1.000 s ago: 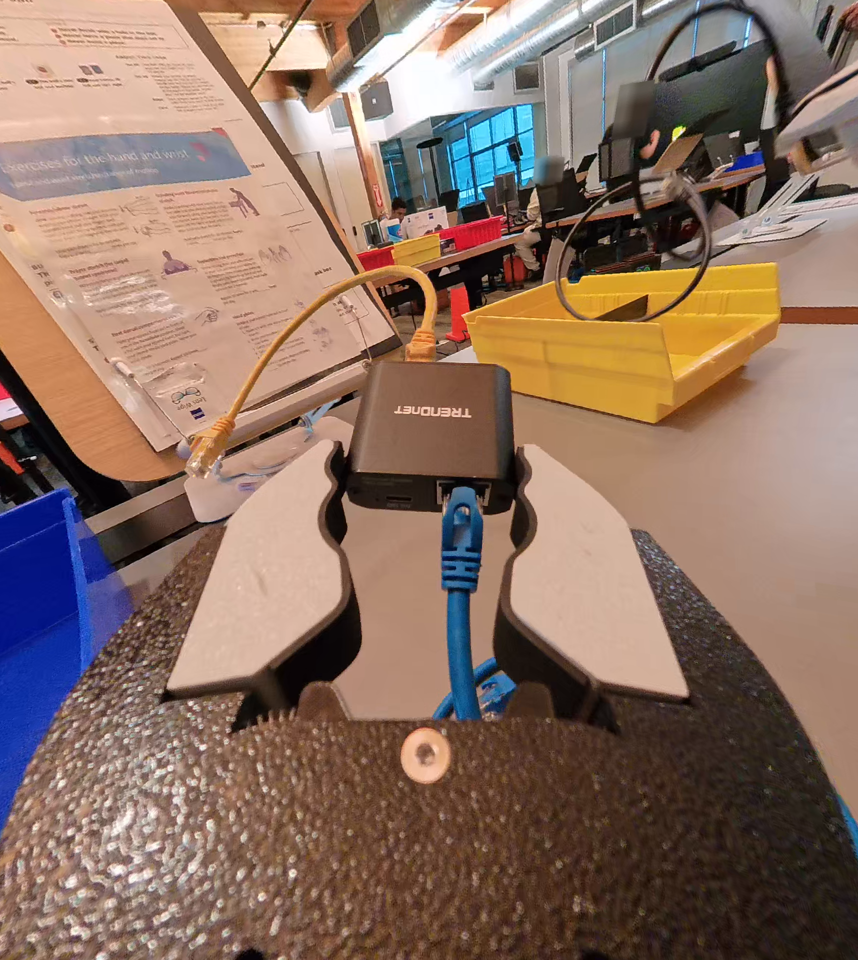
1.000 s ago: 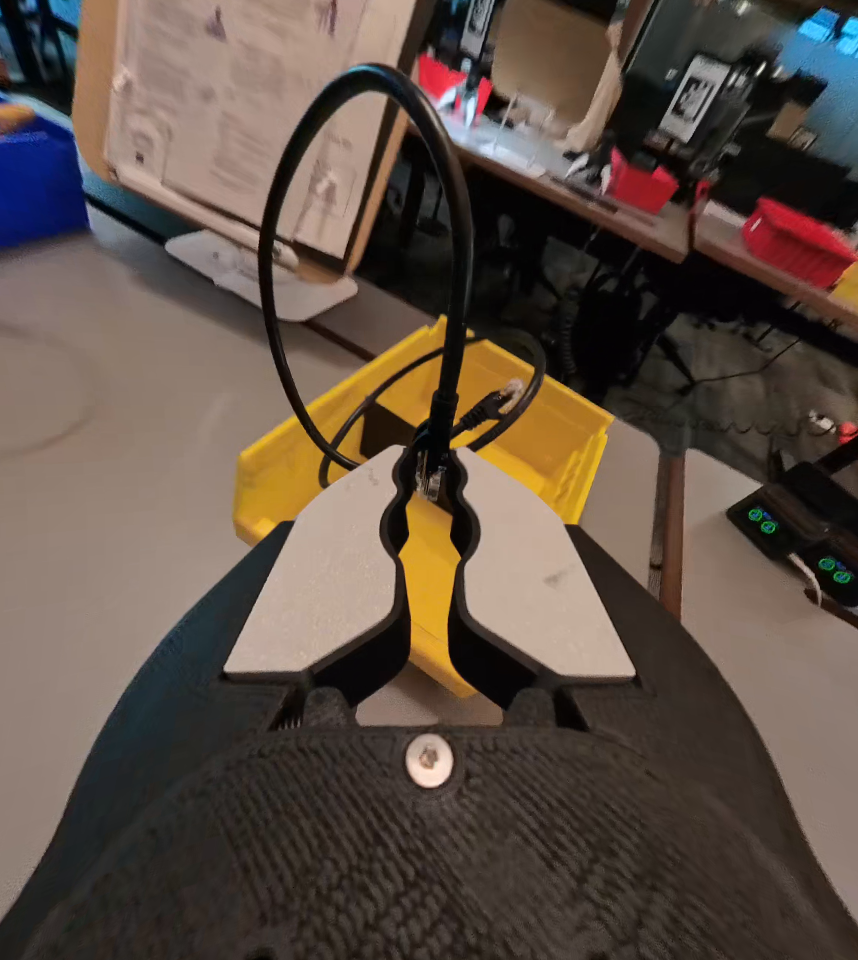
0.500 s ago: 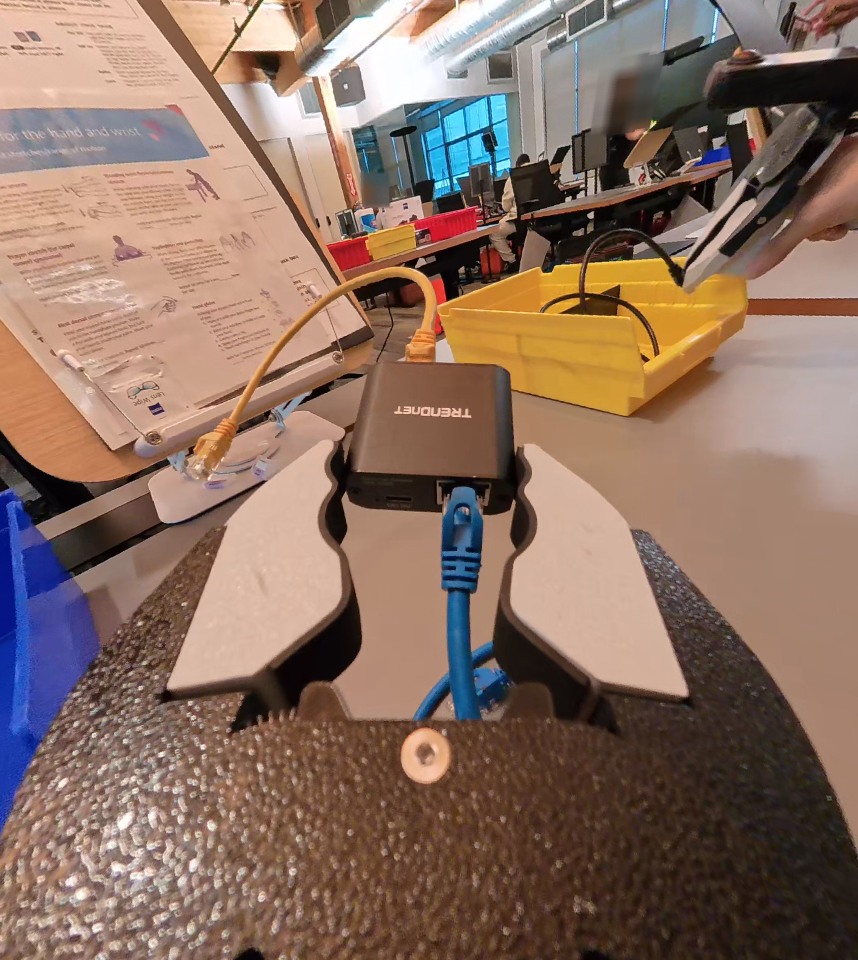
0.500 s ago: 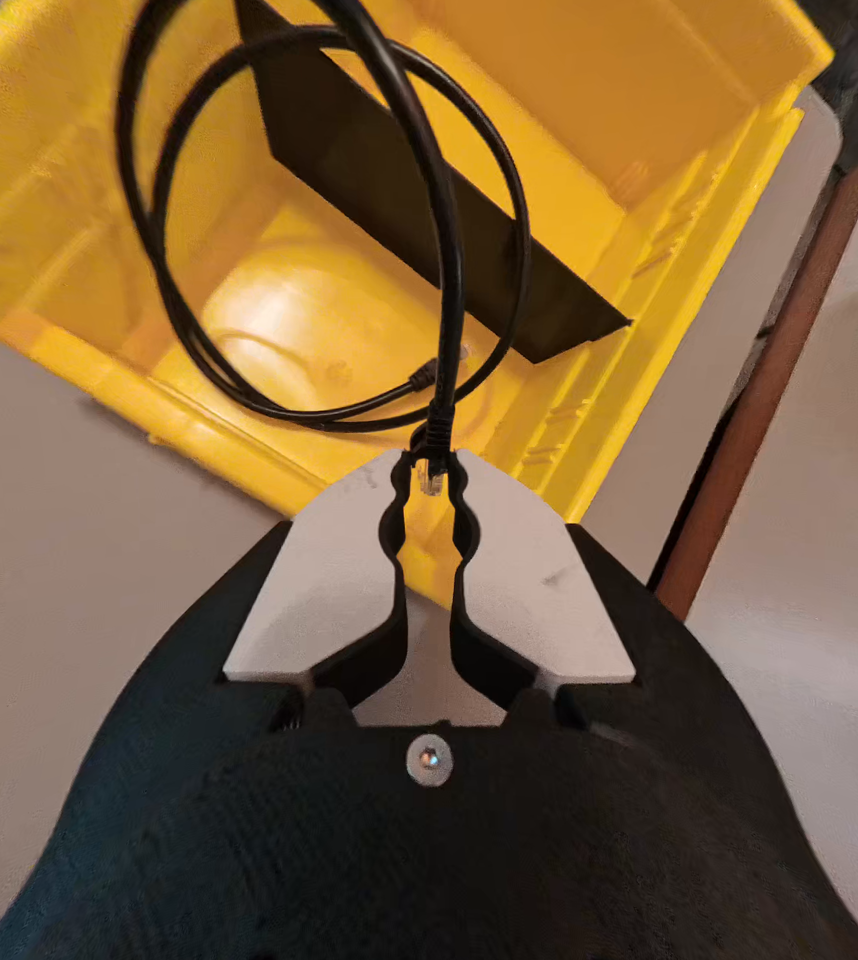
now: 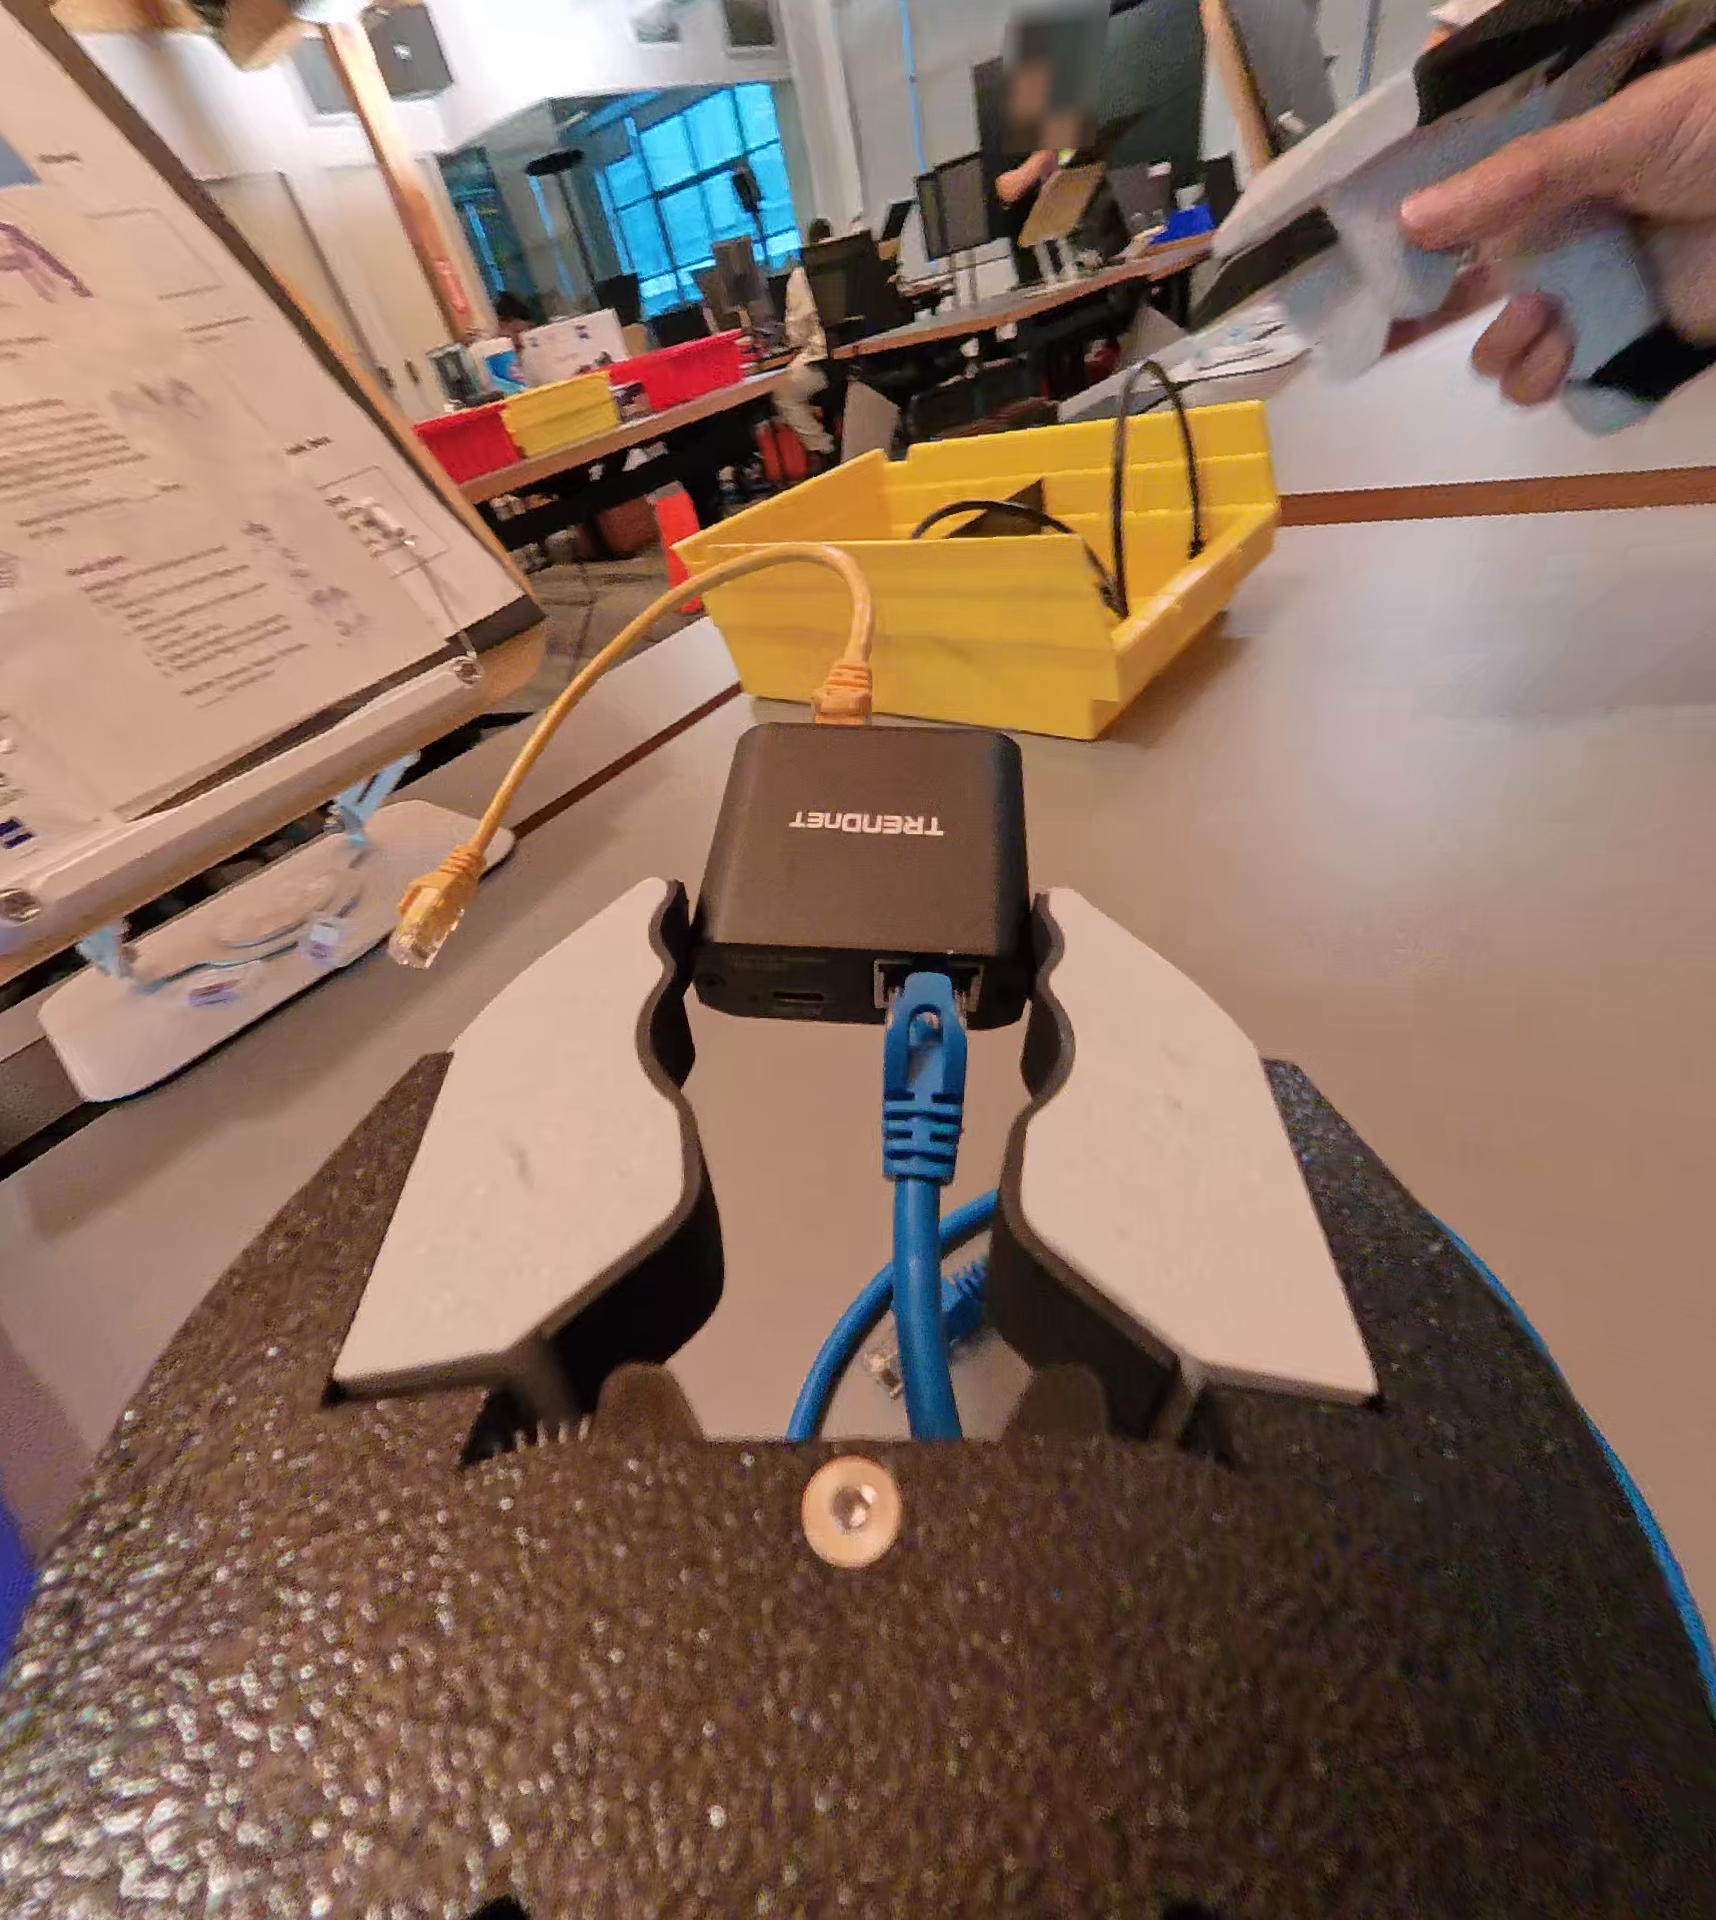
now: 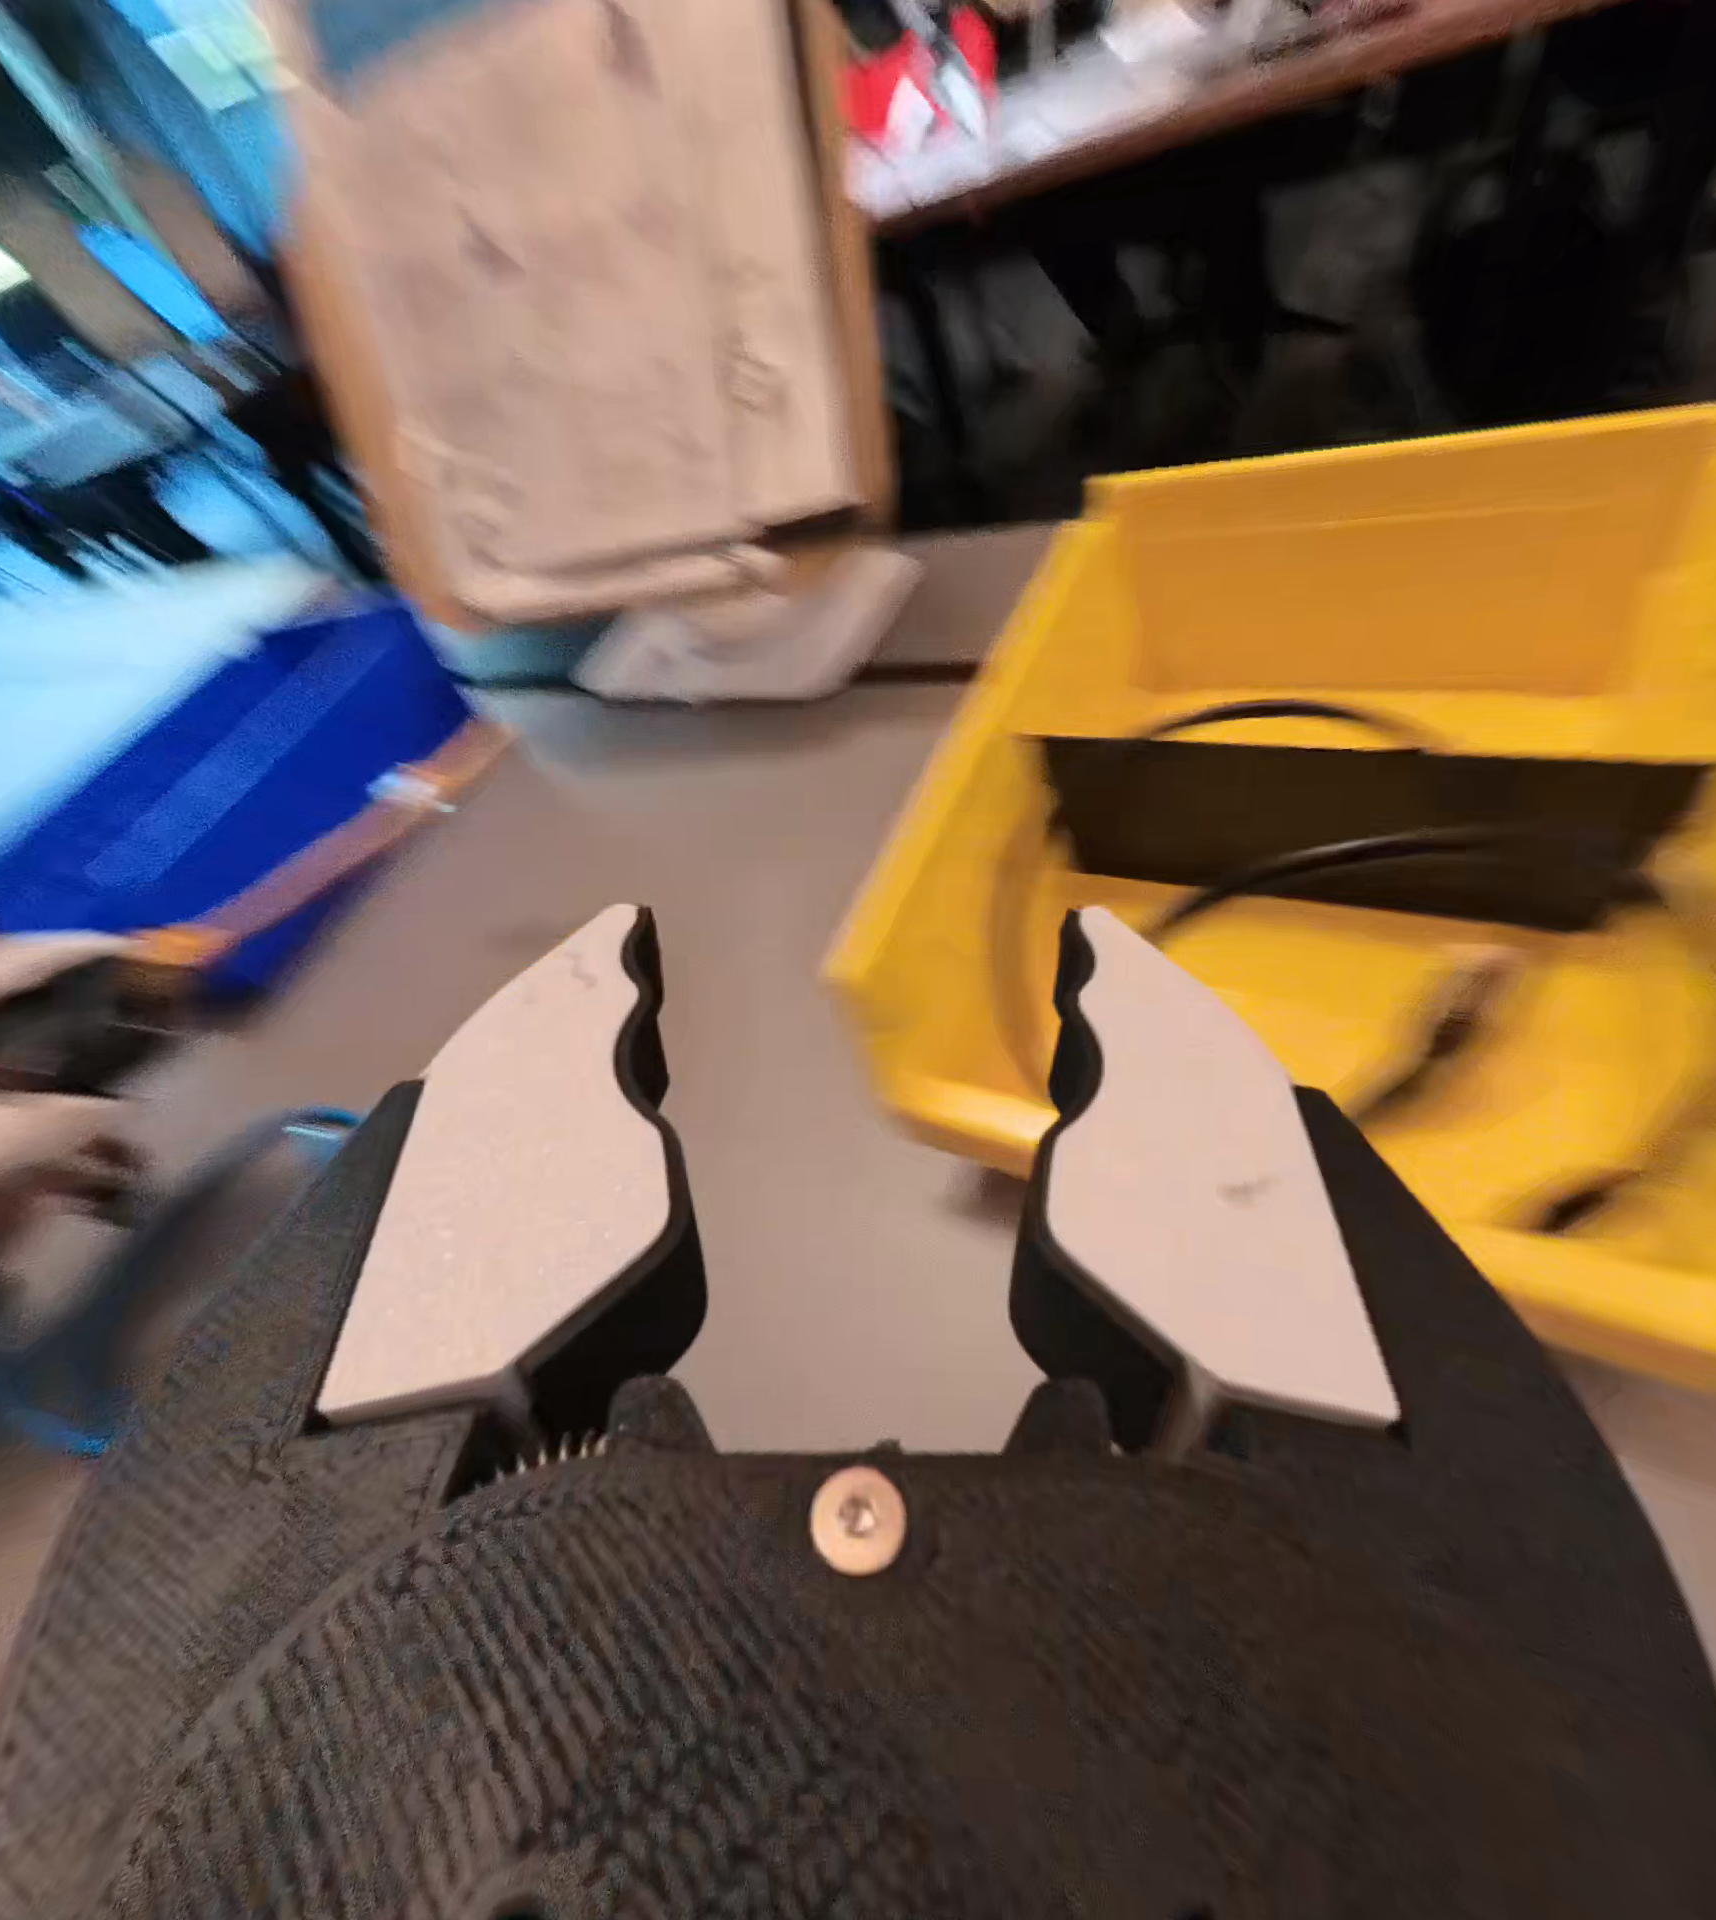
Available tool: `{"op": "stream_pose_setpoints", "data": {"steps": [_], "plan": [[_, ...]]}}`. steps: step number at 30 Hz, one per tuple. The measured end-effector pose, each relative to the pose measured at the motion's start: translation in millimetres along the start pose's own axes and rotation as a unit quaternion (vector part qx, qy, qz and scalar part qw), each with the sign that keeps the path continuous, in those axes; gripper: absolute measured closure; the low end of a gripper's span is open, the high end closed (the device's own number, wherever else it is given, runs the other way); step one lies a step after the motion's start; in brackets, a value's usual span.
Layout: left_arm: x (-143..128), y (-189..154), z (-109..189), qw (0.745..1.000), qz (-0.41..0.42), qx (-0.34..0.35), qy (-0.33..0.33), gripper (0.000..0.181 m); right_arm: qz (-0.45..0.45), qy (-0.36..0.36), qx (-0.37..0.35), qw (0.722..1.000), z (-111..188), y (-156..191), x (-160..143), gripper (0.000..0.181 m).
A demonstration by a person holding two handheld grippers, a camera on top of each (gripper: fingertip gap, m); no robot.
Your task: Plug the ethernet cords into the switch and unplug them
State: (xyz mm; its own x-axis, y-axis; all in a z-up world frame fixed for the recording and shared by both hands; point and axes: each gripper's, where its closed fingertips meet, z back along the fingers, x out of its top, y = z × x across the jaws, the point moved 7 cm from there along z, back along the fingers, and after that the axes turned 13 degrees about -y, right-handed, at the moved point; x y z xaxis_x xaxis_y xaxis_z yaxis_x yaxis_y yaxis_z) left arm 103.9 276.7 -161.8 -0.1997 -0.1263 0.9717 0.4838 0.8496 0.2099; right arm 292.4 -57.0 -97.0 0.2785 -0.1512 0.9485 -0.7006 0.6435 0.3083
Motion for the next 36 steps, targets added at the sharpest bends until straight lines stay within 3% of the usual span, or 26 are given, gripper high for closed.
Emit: {"op": "stream_pose_setpoints", "data": {"steps": [1,4,6,9,12,20,36], "plan": [[0,-1,1,1.000,0.007,-0.015,-0.005,0.120,-0.055,-0.028,0.041,0.997,-3,28,-15,0.109],[-2,-5,5,0.996,0.035,-0.074,-0.021,0.120,-0.233,-0.054,0.140,0.961,-18,109,-76,0.114],[-4,-7,8,0.994,0.042,-0.100,-0.027,0.120,-0.357,-0.053,0.180,0.915,-30,147,-109,0.117],[-8,-11,10,0.991,0.038,-0.130,-0.018,0.120,-0.452,-0.037,0.201,0.868,-48,177,-143,0.127],[-7,-14,9,0.991,0.018,-0.136,-0.008,0.120,-0.501,-0.057,0.205,0.839,-56,188,-151,0.143],[-10,-20,3,0.992,-0.012,-0.125,0.008,0.120,-0.501,-0.050,0.202,0.840,-60,203,-158,0.161],[-7,-22,-5,0.997,-0.008,-0.083,0.004,0.120,-0.521,-0.123,0.153,0.831,-64,206,-154,0.161]]}}
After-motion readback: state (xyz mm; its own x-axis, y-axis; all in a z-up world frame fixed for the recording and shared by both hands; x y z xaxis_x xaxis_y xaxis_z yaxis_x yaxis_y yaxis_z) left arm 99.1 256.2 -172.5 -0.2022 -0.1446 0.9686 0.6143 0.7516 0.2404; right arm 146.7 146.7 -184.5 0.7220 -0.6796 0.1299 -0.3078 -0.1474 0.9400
